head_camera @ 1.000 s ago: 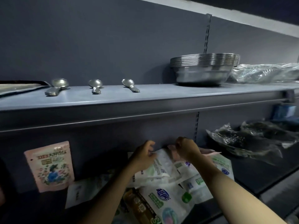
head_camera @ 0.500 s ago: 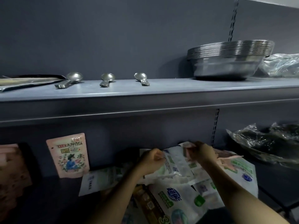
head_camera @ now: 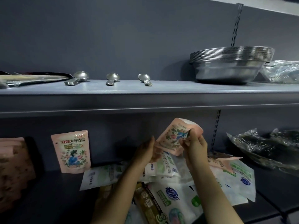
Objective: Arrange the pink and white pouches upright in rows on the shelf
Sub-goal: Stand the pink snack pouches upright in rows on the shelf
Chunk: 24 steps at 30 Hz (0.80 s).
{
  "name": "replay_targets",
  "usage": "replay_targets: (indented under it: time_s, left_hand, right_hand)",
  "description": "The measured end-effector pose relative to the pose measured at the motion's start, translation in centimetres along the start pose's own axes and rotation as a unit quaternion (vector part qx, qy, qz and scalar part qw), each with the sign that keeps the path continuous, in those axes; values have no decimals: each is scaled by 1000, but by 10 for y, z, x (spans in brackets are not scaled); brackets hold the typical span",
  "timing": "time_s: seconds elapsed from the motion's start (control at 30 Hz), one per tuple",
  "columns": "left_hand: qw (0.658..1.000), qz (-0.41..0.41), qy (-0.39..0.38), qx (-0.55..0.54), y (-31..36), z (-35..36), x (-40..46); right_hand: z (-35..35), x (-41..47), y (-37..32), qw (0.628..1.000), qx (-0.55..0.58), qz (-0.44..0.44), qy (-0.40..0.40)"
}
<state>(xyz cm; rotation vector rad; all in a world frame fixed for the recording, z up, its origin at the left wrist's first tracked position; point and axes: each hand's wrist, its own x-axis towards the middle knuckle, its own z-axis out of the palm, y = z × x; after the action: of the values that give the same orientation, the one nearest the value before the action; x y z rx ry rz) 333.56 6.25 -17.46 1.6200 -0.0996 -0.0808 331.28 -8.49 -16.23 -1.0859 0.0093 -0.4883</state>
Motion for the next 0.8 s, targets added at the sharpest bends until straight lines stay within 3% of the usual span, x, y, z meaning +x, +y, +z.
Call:
replay_targets:
  time_s: [0.13,0.33,0.5,0.57,0.67,0.73,0.8]
  left_hand:
    - [992,-58,-13,-115,15,-14,-21]
    - [954,-116,11,-277,15,-50,-42]
    - [945,-71,25,-319,0,-88,-56]
    - [957,-49,57,-279,-5,-102,-63]
    - [980,-1,153,-128,-7,-116,-74]
    - [982,53,180,-23,-4,-120,-83]
    - [987,87,131,40,-1,-118,-92]
  right_hand:
    - [18,-27,13,997,44,-12,-61]
    - [47,-58,41,988,-8,2,-153]
    - [67,-76,52,981,-88,16,-171]
    - [75,-81,53,967,-160,3,-198]
    - [88,-86,60,925,-296,12,-237]
    - [104,-94,65,924,-276,64,-256]
    - [121,-103,68,931,-217,103,-274]
